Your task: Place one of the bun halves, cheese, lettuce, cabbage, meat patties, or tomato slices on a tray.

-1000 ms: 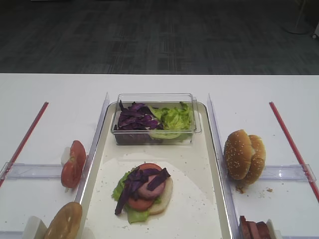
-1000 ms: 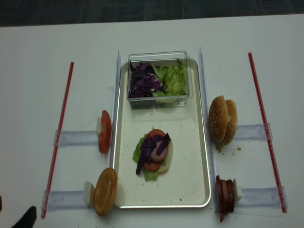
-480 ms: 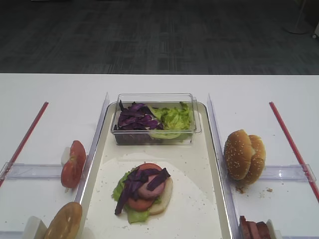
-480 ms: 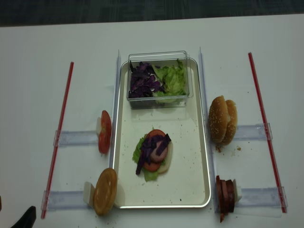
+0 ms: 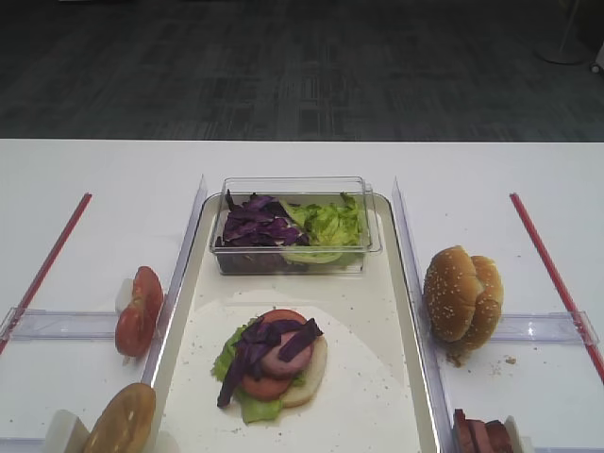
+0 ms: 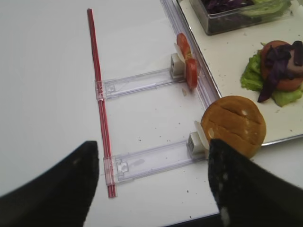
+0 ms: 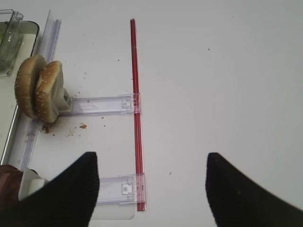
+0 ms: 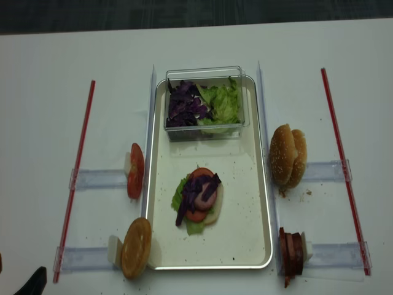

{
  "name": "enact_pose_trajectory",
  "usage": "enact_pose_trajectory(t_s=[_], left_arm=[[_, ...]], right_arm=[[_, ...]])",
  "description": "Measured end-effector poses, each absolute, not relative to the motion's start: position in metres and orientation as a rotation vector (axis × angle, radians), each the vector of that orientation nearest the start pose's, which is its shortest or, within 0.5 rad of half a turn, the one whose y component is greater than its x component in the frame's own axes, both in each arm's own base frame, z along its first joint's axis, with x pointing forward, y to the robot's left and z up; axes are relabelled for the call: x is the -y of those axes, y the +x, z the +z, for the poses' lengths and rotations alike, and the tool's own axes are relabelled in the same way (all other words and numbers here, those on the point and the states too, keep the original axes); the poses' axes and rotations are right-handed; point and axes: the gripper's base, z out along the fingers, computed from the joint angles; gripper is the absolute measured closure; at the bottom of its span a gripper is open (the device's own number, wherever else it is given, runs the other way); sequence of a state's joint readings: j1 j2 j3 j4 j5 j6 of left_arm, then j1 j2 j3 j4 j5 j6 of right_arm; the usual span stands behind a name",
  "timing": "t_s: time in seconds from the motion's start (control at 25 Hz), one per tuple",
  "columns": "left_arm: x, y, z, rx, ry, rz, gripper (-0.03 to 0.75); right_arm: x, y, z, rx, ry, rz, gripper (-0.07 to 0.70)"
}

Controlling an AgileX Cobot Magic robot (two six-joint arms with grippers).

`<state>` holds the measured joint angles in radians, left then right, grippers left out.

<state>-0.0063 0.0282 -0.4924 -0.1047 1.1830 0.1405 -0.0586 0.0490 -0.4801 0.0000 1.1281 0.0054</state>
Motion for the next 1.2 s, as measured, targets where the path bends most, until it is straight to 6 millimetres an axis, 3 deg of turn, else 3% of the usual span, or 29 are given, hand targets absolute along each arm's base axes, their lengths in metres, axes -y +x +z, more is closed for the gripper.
enact_pose_trajectory(t_s=[1.2], left_arm=[[0.009,-0.0057,0.2662,-2.194,0.125,-0.03,0.263]], right_arm=[[0.0001,0.0013,0.2665,-2.18,0.07,-0.03,0.123]])
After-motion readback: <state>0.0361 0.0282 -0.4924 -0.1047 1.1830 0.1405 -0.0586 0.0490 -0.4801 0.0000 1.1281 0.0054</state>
